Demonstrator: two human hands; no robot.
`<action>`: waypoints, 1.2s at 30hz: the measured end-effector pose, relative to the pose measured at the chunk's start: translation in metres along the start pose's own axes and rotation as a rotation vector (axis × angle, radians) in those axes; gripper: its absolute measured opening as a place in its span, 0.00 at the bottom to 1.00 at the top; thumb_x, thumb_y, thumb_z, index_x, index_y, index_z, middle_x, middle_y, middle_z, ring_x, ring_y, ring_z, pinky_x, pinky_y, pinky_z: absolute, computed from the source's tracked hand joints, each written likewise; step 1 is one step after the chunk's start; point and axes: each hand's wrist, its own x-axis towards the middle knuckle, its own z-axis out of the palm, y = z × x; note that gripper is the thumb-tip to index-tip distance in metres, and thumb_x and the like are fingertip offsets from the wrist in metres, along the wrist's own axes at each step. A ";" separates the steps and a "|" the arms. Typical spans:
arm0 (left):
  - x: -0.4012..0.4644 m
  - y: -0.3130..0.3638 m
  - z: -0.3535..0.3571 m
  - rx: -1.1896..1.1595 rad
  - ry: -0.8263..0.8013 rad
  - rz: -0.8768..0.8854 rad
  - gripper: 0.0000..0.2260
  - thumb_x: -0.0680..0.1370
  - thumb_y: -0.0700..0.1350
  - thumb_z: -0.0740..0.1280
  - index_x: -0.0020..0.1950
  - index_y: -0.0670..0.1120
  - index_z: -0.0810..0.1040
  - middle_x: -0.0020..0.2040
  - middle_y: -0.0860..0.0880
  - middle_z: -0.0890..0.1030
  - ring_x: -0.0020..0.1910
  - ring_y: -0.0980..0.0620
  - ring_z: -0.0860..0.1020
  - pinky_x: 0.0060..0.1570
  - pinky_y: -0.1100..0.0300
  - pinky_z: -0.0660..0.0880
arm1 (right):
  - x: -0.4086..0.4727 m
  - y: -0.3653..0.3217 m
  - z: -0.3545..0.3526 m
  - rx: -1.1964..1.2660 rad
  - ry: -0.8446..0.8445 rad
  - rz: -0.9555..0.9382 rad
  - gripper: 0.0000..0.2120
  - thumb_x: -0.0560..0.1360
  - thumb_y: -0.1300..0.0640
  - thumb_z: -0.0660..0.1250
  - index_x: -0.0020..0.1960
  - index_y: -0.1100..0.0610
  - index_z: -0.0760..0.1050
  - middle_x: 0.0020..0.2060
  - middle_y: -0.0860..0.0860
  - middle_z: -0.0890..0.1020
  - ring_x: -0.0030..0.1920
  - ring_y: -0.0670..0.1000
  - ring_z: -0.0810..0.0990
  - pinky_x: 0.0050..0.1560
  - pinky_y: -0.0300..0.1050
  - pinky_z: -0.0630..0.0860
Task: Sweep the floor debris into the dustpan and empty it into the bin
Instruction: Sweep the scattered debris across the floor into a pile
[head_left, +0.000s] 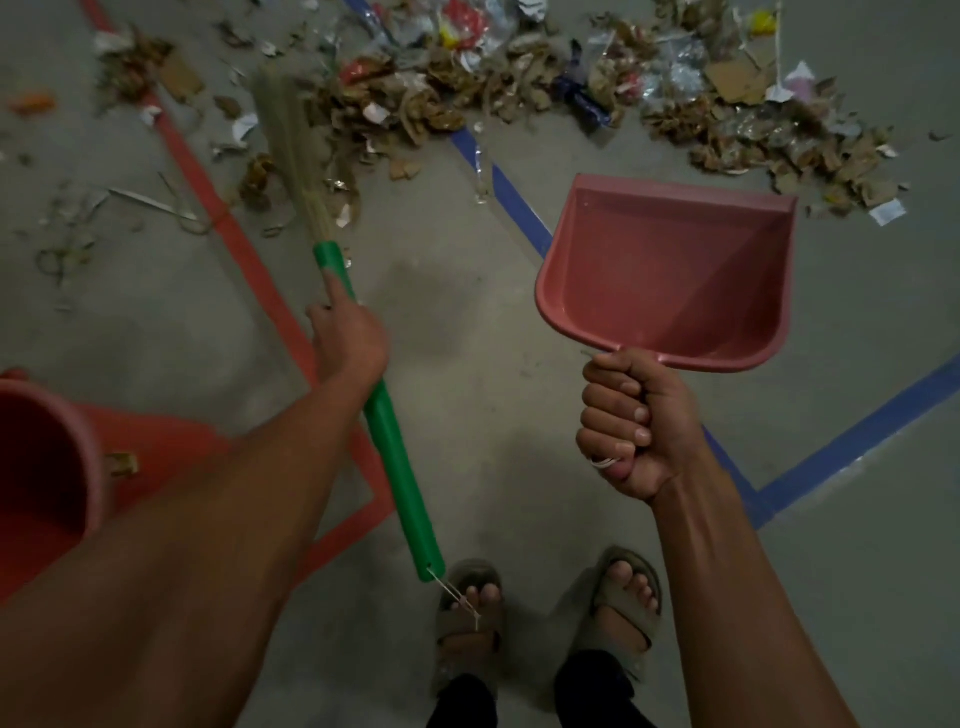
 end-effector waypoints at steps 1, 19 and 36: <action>-0.010 -0.004 0.002 -0.035 0.005 0.009 0.28 0.86 0.44 0.58 0.84 0.45 0.52 0.71 0.33 0.69 0.69 0.36 0.70 0.66 0.51 0.61 | 0.003 0.006 0.004 -0.009 0.004 0.008 0.19 0.78 0.57 0.59 0.29 0.50 0.60 0.20 0.44 0.55 0.18 0.44 0.50 0.18 0.35 0.53; 0.021 -0.119 -0.013 0.208 -0.344 -0.143 0.26 0.80 0.47 0.65 0.78 0.46 0.67 0.71 0.37 0.75 0.68 0.35 0.76 0.66 0.48 0.74 | 0.028 0.067 0.029 -0.112 0.020 0.157 0.21 0.80 0.57 0.57 0.29 0.51 0.61 0.18 0.44 0.57 0.18 0.44 0.49 0.19 0.35 0.50; -0.053 -0.032 0.019 -0.080 -0.073 0.188 0.30 0.86 0.48 0.58 0.85 0.49 0.49 0.66 0.35 0.72 0.60 0.33 0.76 0.59 0.46 0.73 | 0.003 0.031 -0.001 -0.028 0.013 0.072 0.20 0.79 0.57 0.58 0.29 0.51 0.61 0.19 0.44 0.55 0.17 0.44 0.51 0.20 0.35 0.51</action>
